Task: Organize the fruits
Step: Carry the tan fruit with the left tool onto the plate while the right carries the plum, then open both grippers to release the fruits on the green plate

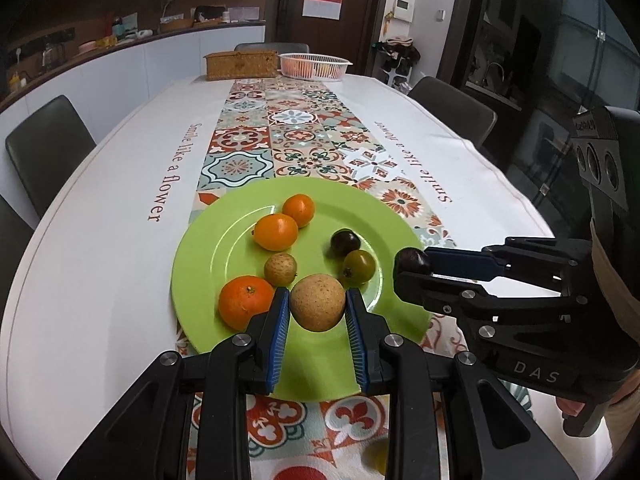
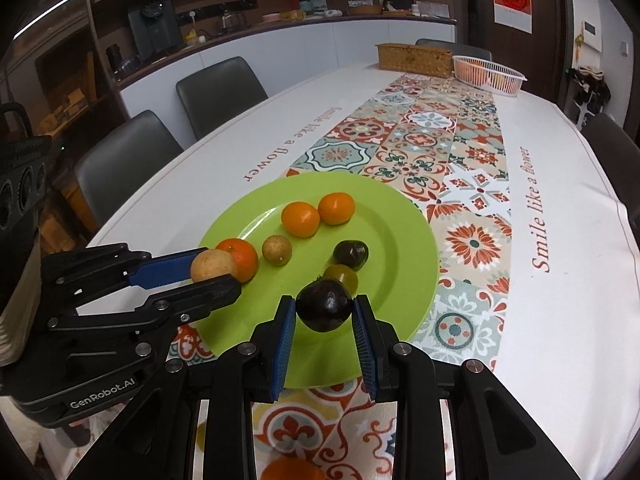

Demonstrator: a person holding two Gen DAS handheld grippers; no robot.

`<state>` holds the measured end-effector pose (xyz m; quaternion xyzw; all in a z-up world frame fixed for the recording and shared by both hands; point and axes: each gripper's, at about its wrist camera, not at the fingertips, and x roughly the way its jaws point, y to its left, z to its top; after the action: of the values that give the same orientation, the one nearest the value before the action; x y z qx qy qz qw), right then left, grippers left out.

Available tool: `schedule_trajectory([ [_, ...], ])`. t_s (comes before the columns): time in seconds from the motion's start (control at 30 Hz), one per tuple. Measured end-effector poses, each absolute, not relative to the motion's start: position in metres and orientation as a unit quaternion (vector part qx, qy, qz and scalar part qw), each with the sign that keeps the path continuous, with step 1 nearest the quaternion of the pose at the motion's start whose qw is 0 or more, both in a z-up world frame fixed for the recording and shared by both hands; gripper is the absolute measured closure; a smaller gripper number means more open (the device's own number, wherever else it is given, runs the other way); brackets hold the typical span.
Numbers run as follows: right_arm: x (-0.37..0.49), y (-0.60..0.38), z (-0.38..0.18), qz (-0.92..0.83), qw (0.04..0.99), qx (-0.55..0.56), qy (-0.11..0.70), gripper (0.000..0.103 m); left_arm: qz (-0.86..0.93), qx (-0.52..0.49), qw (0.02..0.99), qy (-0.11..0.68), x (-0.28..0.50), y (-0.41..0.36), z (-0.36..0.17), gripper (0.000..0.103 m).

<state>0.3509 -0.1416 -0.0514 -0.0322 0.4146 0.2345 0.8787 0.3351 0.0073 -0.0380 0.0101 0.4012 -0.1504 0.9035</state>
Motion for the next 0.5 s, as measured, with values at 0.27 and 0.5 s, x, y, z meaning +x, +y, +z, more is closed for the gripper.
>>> schedule_trajectory([
  [0.27,0.353,-0.145,-0.052,0.222,0.881,-0.014,0.417,0.064,-0.123,0.019,0.917,0.378,0.325,0.017,-0.027,0.058],
  [0.5,0.332,-0.146,-0.032,0.212,0.895,-0.027,0.392,0.064,-0.106,0.037,0.926,0.362,0.304,0.019,-0.008,0.058],
])
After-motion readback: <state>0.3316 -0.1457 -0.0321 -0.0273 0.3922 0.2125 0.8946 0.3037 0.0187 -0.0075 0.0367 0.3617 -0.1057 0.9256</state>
